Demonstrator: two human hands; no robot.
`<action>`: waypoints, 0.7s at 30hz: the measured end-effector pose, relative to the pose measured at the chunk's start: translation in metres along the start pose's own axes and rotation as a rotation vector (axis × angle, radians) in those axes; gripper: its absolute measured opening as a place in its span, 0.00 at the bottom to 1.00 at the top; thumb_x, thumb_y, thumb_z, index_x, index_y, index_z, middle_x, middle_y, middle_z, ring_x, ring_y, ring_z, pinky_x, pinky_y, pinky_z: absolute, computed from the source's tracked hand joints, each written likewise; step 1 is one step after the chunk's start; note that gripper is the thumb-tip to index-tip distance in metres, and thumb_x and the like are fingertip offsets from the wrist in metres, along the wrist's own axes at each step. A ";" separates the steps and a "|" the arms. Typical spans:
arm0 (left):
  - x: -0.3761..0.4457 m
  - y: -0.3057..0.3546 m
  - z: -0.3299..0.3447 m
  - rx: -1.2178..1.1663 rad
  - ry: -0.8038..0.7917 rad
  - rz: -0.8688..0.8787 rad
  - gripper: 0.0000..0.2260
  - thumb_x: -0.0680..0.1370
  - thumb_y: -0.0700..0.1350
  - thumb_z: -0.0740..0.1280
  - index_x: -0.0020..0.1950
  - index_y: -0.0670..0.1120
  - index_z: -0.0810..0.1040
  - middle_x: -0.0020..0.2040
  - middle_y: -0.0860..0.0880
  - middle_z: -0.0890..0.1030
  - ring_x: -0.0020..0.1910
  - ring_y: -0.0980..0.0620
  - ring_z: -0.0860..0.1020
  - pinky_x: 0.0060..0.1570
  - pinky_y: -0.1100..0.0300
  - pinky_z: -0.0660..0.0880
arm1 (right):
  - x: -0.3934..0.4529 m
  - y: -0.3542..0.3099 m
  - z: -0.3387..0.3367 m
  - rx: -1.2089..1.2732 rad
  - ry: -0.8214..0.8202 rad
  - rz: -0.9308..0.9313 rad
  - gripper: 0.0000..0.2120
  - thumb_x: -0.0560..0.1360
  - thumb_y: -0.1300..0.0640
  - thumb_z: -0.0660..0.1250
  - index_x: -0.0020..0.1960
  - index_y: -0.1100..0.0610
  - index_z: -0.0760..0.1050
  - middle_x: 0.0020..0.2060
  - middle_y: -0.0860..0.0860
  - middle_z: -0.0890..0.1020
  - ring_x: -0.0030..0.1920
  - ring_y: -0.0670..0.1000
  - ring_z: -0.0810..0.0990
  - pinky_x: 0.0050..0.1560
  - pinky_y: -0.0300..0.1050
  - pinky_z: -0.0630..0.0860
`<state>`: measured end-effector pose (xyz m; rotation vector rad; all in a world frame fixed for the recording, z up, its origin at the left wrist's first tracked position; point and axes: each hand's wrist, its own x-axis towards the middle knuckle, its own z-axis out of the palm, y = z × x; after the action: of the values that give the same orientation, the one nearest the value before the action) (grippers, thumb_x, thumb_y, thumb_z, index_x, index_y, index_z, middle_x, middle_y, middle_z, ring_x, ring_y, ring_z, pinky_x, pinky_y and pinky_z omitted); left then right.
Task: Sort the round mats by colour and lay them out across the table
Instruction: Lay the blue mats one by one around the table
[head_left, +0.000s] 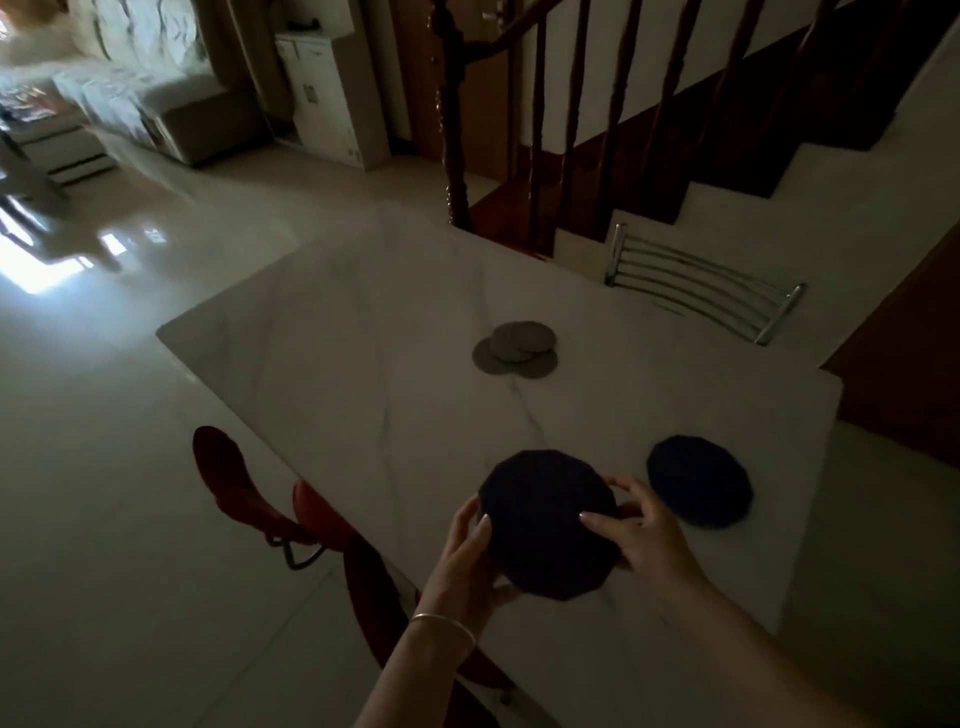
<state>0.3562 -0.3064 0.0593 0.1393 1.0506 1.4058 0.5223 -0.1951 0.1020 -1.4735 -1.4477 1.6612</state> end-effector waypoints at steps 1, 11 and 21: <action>0.004 0.003 0.000 0.024 -0.006 -0.001 0.26 0.66 0.54 0.76 0.63 0.59 0.75 0.65 0.48 0.76 0.60 0.40 0.78 0.47 0.42 0.79 | 0.003 0.001 -0.002 0.055 -0.001 0.030 0.20 0.69 0.63 0.74 0.55 0.47 0.74 0.44 0.53 0.78 0.43 0.52 0.81 0.36 0.48 0.81; 0.038 0.037 -0.005 0.185 0.027 -0.077 0.26 0.63 0.52 0.78 0.60 0.58 0.76 0.62 0.46 0.78 0.54 0.42 0.82 0.45 0.43 0.79 | 0.039 0.007 -0.006 0.270 0.031 0.314 0.12 0.67 0.64 0.74 0.48 0.59 0.76 0.47 0.56 0.82 0.47 0.57 0.80 0.40 0.48 0.78; 0.085 0.105 -0.047 0.256 -0.096 -0.192 0.21 0.68 0.51 0.73 0.60 0.56 0.76 0.60 0.43 0.79 0.54 0.38 0.81 0.45 0.41 0.79 | 0.039 0.002 0.037 0.542 0.187 0.448 0.14 0.63 0.65 0.75 0.49 0.66 0.82 0.45 0.60 0.86 0.48 0.60 0.84 0.42 0.48 0.80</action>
<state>0.2333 -0.2335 0.0564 0.2825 1.1300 1.0794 0.4774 -0.1762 0.0793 -1.6349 -0.5179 1.9051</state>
